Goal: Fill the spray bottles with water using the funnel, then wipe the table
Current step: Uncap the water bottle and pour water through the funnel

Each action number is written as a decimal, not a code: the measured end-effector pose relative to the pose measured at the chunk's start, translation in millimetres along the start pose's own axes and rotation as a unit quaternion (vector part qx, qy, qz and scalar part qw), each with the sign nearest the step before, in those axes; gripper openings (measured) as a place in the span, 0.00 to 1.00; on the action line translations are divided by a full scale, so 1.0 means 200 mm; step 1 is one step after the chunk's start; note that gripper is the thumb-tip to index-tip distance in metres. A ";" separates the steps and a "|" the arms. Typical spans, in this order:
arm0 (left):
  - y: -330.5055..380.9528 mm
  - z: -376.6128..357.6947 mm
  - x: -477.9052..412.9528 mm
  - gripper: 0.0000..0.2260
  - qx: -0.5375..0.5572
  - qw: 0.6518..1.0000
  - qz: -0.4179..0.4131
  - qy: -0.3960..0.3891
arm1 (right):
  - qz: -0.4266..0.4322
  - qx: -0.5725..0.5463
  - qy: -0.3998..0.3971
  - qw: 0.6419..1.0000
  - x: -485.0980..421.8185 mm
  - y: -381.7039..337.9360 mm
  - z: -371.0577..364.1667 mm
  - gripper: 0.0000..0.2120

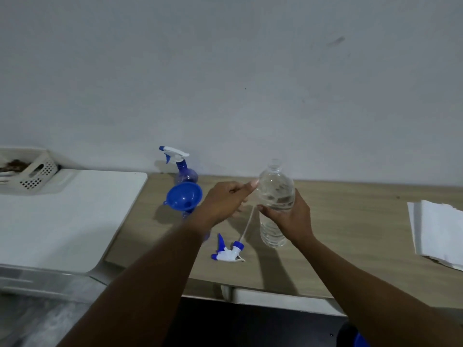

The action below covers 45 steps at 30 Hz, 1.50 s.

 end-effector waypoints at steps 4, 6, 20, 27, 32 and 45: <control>-0.28 0.01 0.13 0.16 -0.069 0.987 0.094 -0.108 | 0.005 0.011 0.008 1.000 -0.01 -0.03 -0.03 0.31; -0.42 0.03 0.18 0.17 -0.082 0.980 0.132 -0.126 | 0.014 0.029 0.000 0.999 -0.02 -0.07 -0.04 0.33; -0.80 0.58 0.15 0.37 -0.162 0.979 0.038 0.121 | 0.089 0.098 -0.106 0.986 -0.08 -0.38 -0.21 0.39; -0.77 0.50 -0.04 0.24 -0.107 0.991 -0.028 0.081 | 0.100 0.204 -0.190 0.955 -0.09 -0.46 -0.31 0.41; -0.81 0.48 -0.10 0.25 -0.117 0.992 -0.025 0.050 | 0.108 0.266 -0.239 0.927 -0.08 -0.49 -0.36 0.38; -0.83 0.45 -0.14 0.24 -0.086 0.996 -0.034 -0.004 | 0.115 0.401 -0.299 0.858 -0.04 -0.52 -0.43 0.43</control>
Point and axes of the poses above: each hand's wrist, its own x-axis away from the middle knuckle, its own z-axis out of the back of the hand, y = z × x, the point moved 9 cm from there along -x, towards the middle knuckle, and after that the axes turned 2 degrees about -z, right-handed, at the moved point
